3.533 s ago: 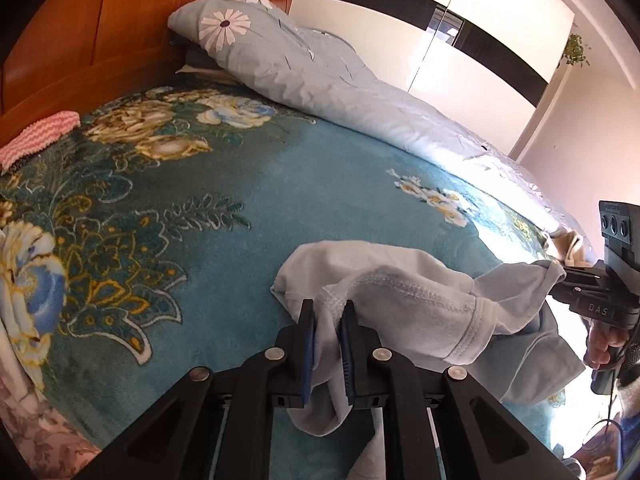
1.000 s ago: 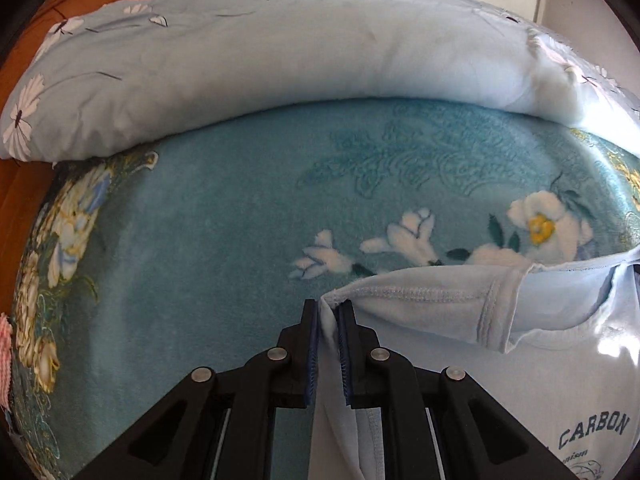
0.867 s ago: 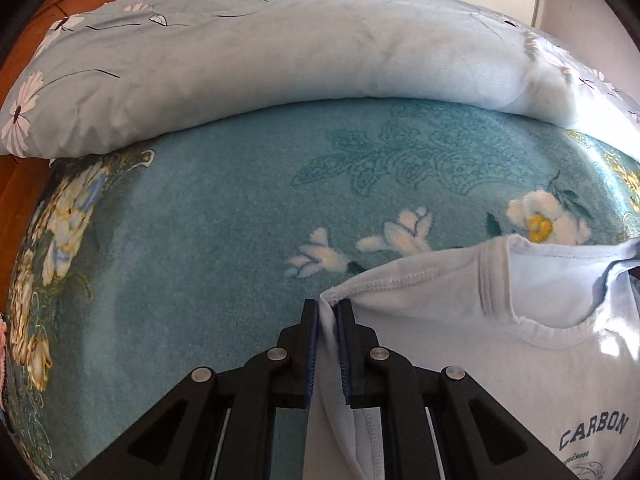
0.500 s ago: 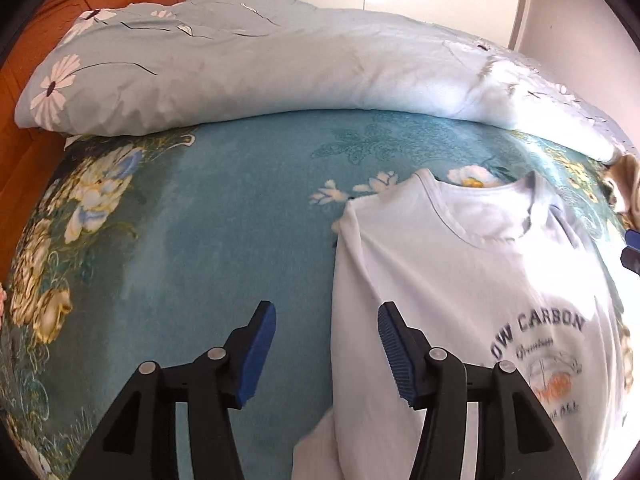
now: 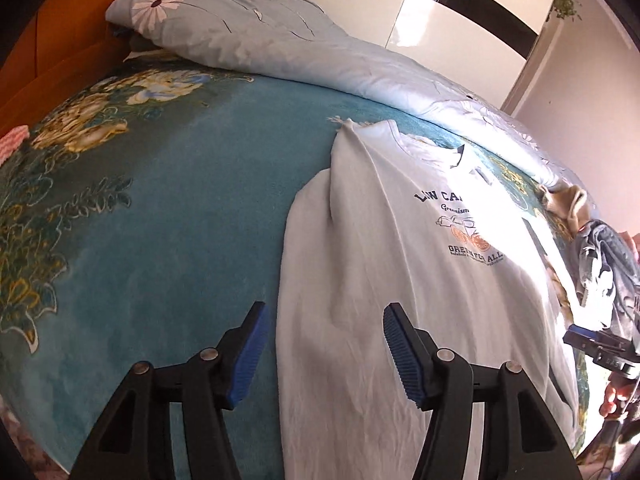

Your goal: Fold clothes

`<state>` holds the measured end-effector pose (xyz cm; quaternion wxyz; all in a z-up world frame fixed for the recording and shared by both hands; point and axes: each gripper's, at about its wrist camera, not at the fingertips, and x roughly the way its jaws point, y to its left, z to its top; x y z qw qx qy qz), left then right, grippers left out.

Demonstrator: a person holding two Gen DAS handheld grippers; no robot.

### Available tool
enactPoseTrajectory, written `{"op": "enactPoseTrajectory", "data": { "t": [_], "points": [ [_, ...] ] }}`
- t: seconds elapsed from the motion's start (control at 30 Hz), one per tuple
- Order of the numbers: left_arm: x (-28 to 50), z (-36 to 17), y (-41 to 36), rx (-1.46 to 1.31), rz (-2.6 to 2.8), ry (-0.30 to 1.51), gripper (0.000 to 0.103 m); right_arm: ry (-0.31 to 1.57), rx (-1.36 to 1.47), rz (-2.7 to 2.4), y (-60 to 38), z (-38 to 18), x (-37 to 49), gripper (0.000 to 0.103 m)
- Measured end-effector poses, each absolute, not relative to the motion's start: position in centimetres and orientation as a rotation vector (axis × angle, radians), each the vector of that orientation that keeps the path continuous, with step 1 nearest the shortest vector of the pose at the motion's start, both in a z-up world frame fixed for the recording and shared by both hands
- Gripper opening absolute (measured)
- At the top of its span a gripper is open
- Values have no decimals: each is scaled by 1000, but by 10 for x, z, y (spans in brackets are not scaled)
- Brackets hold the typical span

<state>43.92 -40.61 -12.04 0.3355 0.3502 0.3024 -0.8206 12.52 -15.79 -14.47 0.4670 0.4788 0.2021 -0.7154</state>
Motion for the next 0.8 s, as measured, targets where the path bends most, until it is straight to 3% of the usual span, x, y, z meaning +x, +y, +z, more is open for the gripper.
{"op": "enactPoseTrajectory", "data": {
  "t": [0.07, 0.13, 0.17, 0.2, 0.37, 0.57, 0.8],
  "points": [
    [442, -115, -399, 902, -2149, 776, 63, 460, 1188, -1762, -153, -147, 129, 48],
    [445, -110, -393, 892, -2156, 773, 63, 457, 1190, -1770, -154, -146, 133, 37],
    [445, -109, -393, 887, -2157, 779, 63, 450, 1196, -1770, -155, -146, 134, 16],
    [446, -107, -392, 882, -2157, 784, 63, 442, 1204, -1768, -156, -145, 134, 4],
    [450, -102, -387, 875, -2158, 789, 63, 484, 1145, -1795, -156, -123, 134, 3],
    [445, -109, -379, 916, -2186, 818, 63, 555, 1034, -2066, -135, -69, 76, 3],
    [420, -126, -358, 1043, -2217, 791, 63, 643, 1063, -2277, -140, -67, 4, 3]
  ]
}}
